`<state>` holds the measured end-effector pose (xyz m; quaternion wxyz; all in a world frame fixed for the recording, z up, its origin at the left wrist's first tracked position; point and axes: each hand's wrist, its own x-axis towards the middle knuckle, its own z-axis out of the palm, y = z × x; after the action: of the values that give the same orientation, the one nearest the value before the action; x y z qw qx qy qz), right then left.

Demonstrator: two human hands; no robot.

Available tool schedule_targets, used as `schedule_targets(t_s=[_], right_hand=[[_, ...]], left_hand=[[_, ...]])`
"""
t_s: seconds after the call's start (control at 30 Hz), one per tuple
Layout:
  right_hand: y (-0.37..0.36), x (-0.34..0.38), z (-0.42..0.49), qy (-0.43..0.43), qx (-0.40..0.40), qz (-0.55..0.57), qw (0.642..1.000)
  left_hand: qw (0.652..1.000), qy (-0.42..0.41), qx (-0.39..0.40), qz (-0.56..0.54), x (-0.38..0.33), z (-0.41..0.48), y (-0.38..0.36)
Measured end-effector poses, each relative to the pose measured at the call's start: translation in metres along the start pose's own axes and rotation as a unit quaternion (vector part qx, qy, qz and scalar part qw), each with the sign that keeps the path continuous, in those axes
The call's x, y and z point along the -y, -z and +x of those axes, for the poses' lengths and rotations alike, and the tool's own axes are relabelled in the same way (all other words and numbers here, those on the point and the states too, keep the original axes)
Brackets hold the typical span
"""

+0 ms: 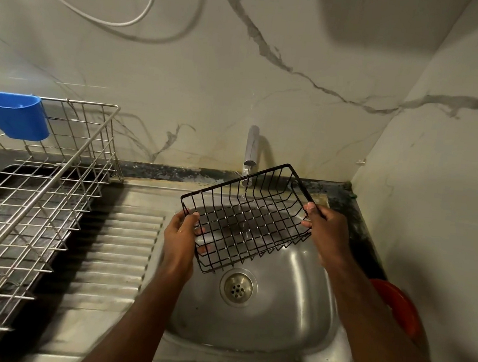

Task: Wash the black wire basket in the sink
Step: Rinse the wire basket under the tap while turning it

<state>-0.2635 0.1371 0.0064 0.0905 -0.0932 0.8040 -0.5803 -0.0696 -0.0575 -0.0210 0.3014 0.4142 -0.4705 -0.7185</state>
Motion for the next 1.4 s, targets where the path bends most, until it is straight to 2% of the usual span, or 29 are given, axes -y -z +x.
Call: schedule_targets(t_s=[0.9, 1.4], right_hand=[[-0.005, 0.005, -0.002, 0.011, 0.007, 0.007, 1.000], [0.007, 0.004, -0.005, -0.013, -0.009, 0.022, 1.000]], left_hand=[[1.000, 0.005, -0.008, -0.003, -0.001, 0.006, 0.005], [0.999, 0.020, 0.018, 0.019, -0.007, 0.013, -0.007]])
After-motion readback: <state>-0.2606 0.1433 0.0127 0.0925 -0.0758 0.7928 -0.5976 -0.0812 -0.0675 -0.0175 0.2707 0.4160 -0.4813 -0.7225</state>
